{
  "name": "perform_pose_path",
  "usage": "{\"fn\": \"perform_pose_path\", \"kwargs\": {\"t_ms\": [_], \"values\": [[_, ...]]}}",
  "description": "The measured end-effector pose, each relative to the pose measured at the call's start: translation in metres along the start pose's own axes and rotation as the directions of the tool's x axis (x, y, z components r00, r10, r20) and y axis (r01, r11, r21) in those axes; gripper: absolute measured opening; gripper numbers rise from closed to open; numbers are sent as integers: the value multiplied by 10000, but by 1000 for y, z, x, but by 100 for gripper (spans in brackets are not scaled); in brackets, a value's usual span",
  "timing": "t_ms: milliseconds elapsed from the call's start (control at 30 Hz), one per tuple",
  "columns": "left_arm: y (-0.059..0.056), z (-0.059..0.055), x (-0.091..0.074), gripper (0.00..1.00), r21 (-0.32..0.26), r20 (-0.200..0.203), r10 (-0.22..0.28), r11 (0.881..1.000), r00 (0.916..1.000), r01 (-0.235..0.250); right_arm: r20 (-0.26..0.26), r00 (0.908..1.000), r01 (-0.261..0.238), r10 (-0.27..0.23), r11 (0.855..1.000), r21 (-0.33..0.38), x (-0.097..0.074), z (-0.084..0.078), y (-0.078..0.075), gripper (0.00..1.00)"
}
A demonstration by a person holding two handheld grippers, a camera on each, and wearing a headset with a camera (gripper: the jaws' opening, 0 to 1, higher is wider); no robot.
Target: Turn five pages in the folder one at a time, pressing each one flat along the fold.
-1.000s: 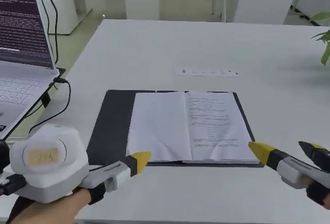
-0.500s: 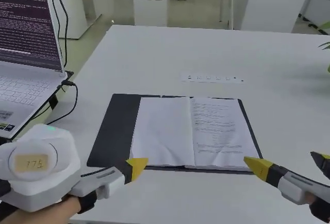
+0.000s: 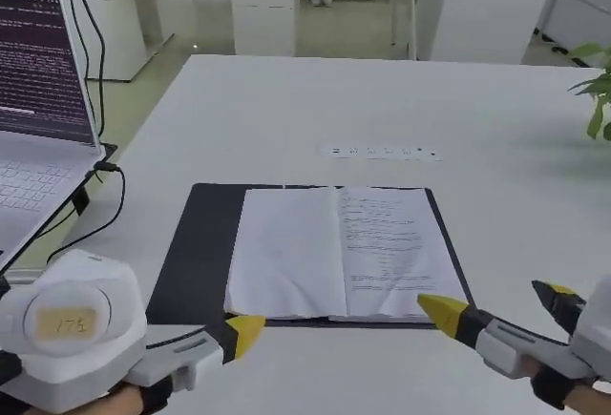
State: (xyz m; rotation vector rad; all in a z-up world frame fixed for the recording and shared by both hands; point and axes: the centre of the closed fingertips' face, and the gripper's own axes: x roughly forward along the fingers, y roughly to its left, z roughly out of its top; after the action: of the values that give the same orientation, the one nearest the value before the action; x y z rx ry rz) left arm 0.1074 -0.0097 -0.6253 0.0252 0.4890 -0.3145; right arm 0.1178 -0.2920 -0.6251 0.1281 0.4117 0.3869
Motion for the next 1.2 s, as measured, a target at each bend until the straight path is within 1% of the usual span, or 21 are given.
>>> {"fn": "perform_pose_path", "kwargs": {"t_ms": [67,133,367,400,433,533,600,667,700,767,800,833,933,1000,1033,1067,1133,1167,1200], "values": [[-3,-1,7,99,27,-86,-93,10000,9999,94,-89,10000,31,-31,10000,19,0,-5,-1,94],[-8,-1,12,99,54,-86,-193,9998,9998,194,-111,9999,77,-76,9999,146,-1,-7,-2,94],[-23,-2,34,99,287,-337,-588,9978,9977,598,22,9996,287,-288,9987,423,-3,-6,-12,93],[-26,-2,39,99,327,-324,-651,9973,9974,662,36,9995,322,-324,9984,468,-3,-6,-13,93],[-27,-1,41,99,336,-323,-679,9971,9972,690,61,9994,343,-347,9981,507,-4,-6,-14,93],[-37,-1,54,99,418,-406,-897,9949,9951,914,95,9991,396,-402,9976,571,-5,-6,-15,92],[-43,1,60,99,516,-335,-1031,9932,9941,1047,99,9991,415,-422,9975,571,-6,-7,-15,92],[-50,0,67,99,656,-472,-1191,9903,9918,1221,108,9992,382,-389,9975,594,-7,-8,-15,92],[-53,1,72,99,689,-433,-1256,9893,9911,1284,155,9990,409,-418,9975,582,-7,-8,-16,92],[-58,2,76,97,704,-452,-1394,9873,9892,1424,184,9989,415,-426,9973,598,-8,-8,-16,92],[-61,4,80,95,722,-400,-1435,9866,9888,1461,242,9988,416,-433,9969,664,-9,-7,-17,92],[-64,6,83,95,747,-348,-1526,9851,9877,1549,262,9987,424,-443,9966,708,-9,-6,-17,92],[-73,5,94,96,888,-511,-1755,9797,9832,1795,358,9985,397,-423,9968,687,-10,-5,-17,92],[-81,0,101,92,1200,-879,-1916,9721,9775,2013,423,9982,388,-420,9966,734,-11,-5,-16,92],[-84,1,104,91,1254,-830,-1939,9711,9775,2033,440,9981,408,-441,9965,727,-12,-5,-17,92],[-89,2,109,92,1303,-768,-2069,9678,9753,2155,436,9980,417,-450,9964,736,-12,-5,-17,92],[-97,2,115,91,1439,-809,-2216,9622,9718,2314,405,9980,452,-485,9960,771,-13,-7,-17,92],[-101,2,118,91,1519,-835,-2309,9585,9694,2414,430,9978,471,-505,9959,769,-14,-7,-17,92],[-107,1,124,91,1676,-889,-2440,9520,9657,2560,433,9977,482,-517,9957,786,-15,-8,-17,92]]}}
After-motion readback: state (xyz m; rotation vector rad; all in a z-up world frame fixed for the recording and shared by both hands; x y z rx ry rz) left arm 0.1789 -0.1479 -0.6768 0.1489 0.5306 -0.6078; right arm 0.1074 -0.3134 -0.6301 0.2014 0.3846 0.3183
